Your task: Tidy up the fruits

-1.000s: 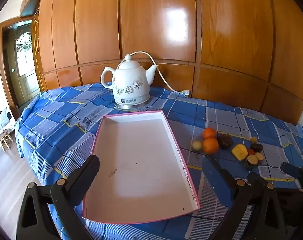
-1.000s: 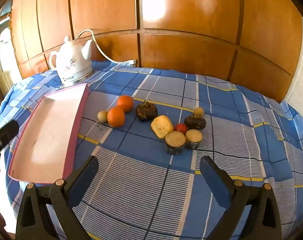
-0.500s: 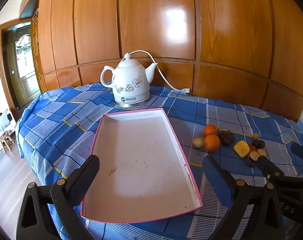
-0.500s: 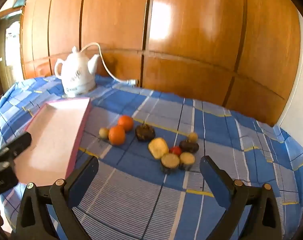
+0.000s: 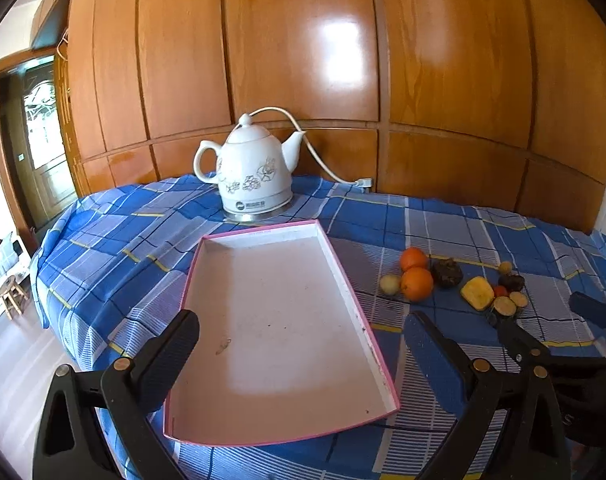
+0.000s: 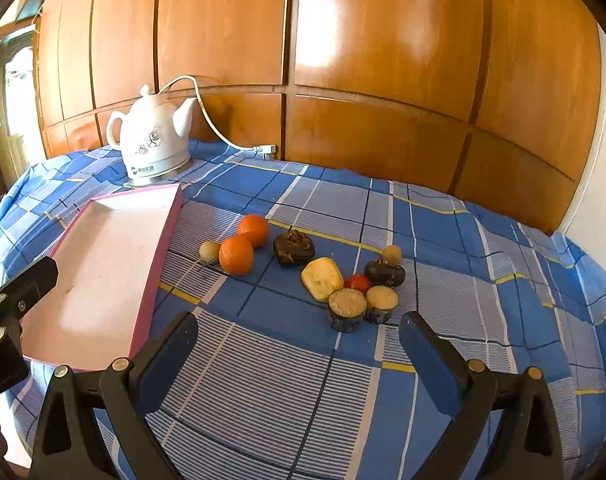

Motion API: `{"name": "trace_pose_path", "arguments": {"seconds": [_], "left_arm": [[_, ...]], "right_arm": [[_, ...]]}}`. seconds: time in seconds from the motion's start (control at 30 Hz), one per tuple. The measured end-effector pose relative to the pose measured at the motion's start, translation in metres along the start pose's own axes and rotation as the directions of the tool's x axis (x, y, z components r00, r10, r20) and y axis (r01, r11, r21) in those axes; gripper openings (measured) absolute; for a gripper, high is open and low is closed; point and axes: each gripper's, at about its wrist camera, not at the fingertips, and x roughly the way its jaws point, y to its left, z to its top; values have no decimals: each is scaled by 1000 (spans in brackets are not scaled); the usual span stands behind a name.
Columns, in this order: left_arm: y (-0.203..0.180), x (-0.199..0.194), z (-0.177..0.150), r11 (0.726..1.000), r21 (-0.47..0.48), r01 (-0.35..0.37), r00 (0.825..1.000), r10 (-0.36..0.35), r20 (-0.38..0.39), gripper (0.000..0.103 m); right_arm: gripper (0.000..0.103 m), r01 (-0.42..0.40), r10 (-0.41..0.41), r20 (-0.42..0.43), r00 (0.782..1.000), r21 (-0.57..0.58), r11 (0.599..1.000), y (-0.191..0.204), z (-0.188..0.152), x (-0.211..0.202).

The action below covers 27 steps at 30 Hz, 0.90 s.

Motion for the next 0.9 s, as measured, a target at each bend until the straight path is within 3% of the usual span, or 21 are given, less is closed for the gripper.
{"name": "trace_pose_path", "arguments": {"seconds": [0.9], "left_arm": [[-14,-8,2,999,35,21,1000,-21,23,103]], "right_arm": [[102,-7,7,1,1000,9,1000,-1,2,-2]]}}
